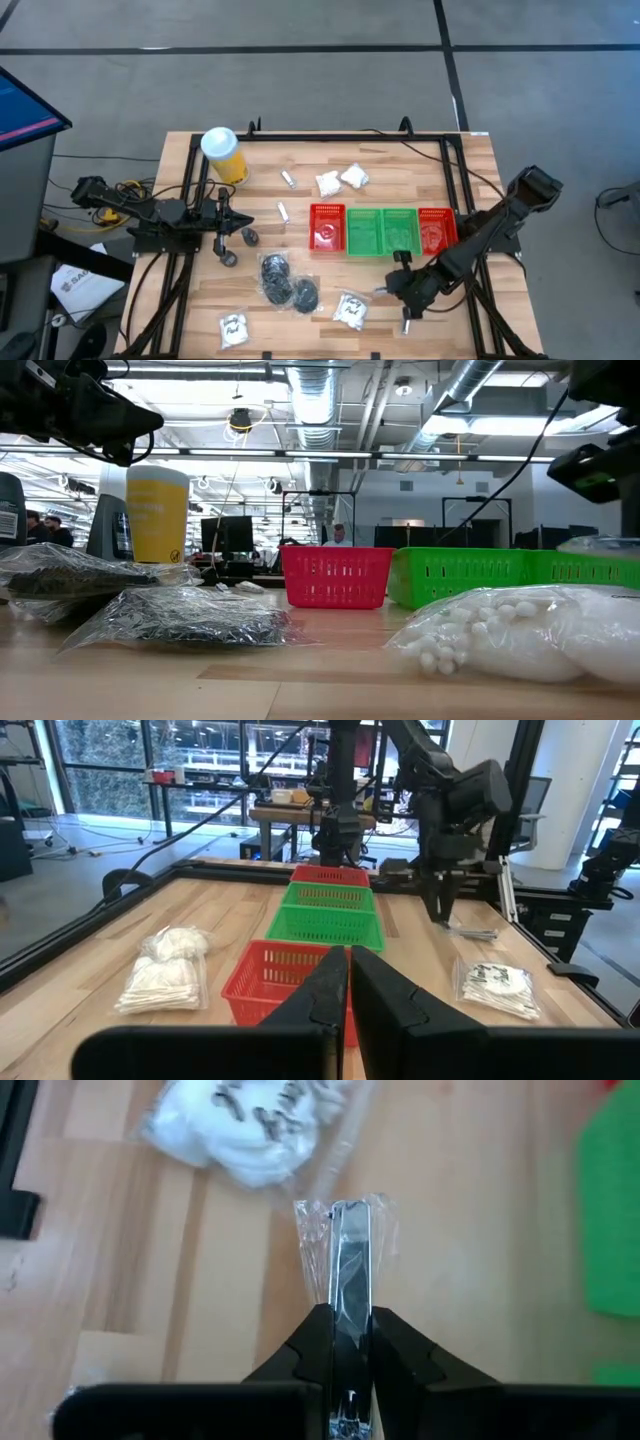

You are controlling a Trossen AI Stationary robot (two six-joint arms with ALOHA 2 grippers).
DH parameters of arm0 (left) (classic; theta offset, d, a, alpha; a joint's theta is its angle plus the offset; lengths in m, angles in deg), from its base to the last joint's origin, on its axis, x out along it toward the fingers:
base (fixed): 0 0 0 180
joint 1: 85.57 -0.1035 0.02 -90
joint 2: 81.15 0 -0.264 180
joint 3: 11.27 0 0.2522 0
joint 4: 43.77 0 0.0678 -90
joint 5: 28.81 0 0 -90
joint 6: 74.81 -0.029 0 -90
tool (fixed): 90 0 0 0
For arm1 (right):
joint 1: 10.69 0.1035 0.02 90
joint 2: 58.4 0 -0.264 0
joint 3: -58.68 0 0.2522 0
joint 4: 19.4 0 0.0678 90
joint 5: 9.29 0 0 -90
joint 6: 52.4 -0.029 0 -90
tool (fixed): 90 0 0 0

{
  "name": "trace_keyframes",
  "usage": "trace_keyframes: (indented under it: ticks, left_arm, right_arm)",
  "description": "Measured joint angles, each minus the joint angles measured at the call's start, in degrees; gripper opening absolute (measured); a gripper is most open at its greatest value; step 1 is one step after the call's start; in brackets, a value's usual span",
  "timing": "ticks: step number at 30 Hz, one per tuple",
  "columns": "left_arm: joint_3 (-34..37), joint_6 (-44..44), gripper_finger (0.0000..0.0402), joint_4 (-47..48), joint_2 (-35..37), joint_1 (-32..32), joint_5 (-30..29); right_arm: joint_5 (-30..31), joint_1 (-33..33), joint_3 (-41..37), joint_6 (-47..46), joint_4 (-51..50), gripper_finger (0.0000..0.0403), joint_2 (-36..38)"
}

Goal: Pick & Place Travel size toiletries
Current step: Put the silver nail cutter into the right red bin

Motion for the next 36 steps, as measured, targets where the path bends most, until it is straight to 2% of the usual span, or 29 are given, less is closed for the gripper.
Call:
trace_keyframes:
  ticks: [14, 26, 36]
  left_arm:
    - [0.00, 0.00, 0.0012, -0.11, 0.00, 0.00, 0.00]
    - [0.01, 0.00, 0.0012, -0.12, 0.01, 0.00, 0.00]
    - [0.00, 0.00, 0.0012, -0.17, 0.00, 0.00, 0.00]
  right_arm:
    - [9.60, -2.43, 0.15, -2.82, -11.24, 0.0036, 12.35]
    - [16.58, -3.87, 0.17, -15.31, -27.11, 0.0036, 16.36]
    - [17.80, -3.10, 0.24, -32.35, -41.31, 0.0036, 16.46]
